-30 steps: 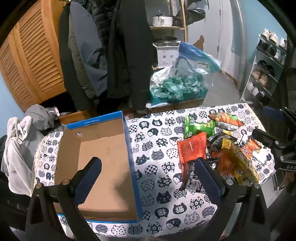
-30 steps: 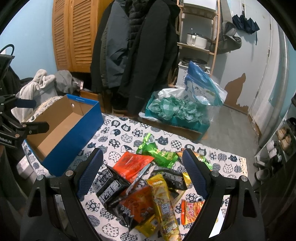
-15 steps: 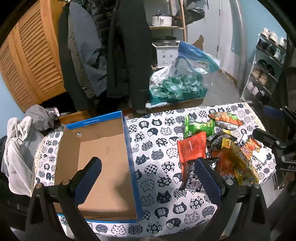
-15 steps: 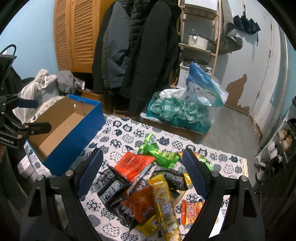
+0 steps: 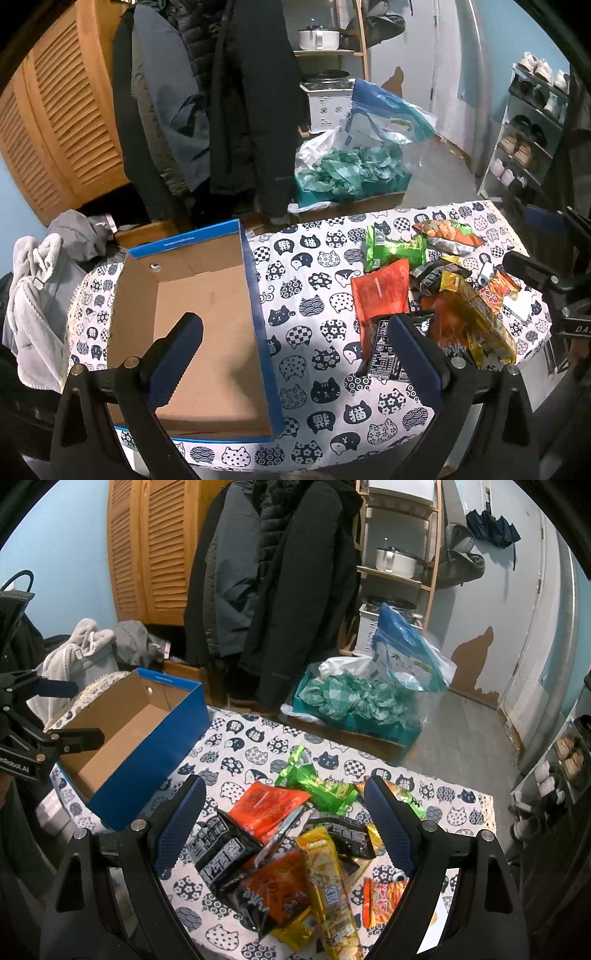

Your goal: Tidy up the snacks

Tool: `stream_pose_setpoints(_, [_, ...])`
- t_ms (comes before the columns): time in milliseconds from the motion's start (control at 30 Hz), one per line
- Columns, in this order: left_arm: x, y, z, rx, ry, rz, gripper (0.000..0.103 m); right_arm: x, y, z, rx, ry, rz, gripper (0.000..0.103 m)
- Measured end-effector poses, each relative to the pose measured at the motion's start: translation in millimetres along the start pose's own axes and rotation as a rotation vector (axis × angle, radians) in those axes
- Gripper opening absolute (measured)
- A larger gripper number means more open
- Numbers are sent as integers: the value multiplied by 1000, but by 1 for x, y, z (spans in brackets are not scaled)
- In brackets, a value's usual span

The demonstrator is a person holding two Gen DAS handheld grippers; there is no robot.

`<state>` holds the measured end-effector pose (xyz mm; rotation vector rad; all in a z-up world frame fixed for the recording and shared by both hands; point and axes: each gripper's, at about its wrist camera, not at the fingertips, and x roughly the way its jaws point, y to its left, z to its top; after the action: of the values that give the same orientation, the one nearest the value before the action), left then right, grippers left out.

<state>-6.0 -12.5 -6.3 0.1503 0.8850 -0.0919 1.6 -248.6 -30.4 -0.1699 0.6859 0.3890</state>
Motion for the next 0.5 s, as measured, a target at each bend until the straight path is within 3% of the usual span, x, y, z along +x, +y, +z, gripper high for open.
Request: stream_pose_setpoints(500, [0,-4,-1,8,4,-4,101,0,1,0,1,2,2,86])
